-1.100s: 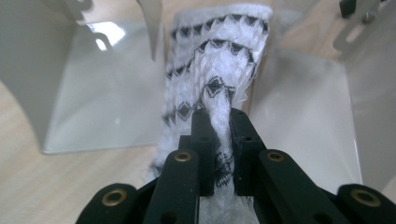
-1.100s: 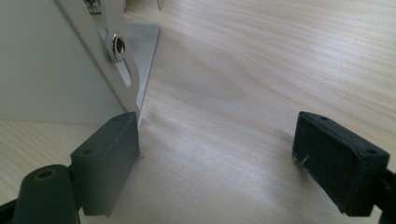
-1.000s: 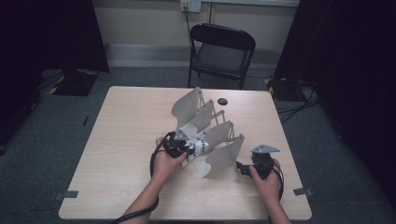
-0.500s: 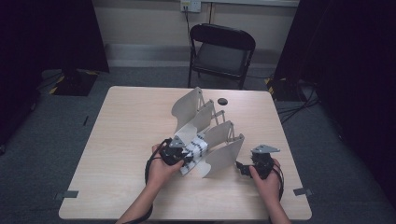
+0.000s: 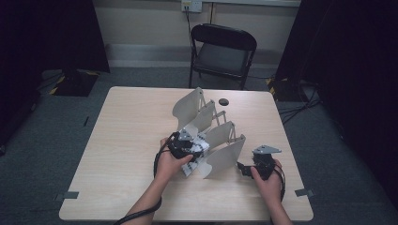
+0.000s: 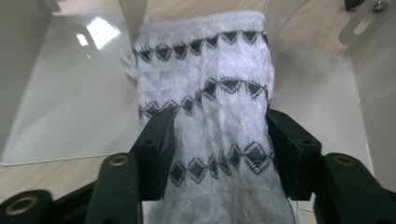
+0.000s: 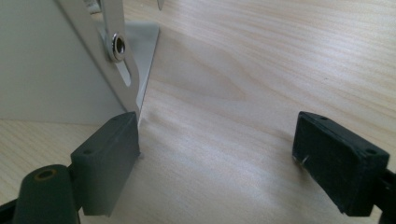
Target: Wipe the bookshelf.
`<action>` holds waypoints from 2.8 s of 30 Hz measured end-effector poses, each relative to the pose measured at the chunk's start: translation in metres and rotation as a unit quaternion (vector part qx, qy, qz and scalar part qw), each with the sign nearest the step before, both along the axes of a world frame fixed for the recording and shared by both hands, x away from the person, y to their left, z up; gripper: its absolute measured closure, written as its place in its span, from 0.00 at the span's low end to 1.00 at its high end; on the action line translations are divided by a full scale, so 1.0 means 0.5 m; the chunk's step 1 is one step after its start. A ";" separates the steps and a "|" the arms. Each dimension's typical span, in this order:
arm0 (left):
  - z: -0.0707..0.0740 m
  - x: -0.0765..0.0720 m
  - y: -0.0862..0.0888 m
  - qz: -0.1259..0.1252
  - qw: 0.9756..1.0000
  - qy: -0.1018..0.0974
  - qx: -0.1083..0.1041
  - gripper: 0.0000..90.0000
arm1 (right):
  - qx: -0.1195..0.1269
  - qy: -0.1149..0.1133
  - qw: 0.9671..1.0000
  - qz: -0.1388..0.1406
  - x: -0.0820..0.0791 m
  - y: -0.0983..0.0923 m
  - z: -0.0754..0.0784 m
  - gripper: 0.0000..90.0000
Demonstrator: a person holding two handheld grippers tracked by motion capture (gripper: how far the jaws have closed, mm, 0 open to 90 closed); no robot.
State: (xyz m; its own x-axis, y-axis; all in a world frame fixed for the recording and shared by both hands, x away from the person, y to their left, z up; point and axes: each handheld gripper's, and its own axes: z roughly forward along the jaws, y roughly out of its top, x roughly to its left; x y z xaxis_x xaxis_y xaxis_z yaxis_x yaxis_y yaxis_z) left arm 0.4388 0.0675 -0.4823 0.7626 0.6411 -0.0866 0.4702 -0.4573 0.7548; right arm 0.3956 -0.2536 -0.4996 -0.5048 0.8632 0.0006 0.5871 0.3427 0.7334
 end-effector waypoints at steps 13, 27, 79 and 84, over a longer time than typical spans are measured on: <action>-0.009 -0.010 0.000 -0.013 1.000 0.010 0.021 0.74 | 0.000 0.000 1.000 0.000 0.000 0.000 0.000 0.16; 0.016 -0.052 0.039 -0.041 0.999 0.025 0.012 0.89 | 0.000 0.000 1.000 0.000 0.000 0.000 0.000 0.16; 0.019 -0.088 0.028 -0.060 0.998 0.010 0.005 0.83 | 0.000 0.000 1.000 -0.001 -0.001 0.000 0.000 0.16; 0.044 -0.098 0.012 -0.086 0.996 -0.001 -0.003 0.83 | 0.000 0.000 1.000 0.000 0.000 0.000 0.000 0.16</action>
State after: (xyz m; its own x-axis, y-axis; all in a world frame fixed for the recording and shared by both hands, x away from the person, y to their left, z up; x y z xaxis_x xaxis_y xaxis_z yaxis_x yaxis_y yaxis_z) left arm 0.3897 0.0733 -0.4604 0.8612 0.5006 -0.0876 0.3834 -0.5267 0.7587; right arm 0.3955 -0.2536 -0.4996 -0.5047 0.8633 0.0015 0.5875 0.3422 0.7333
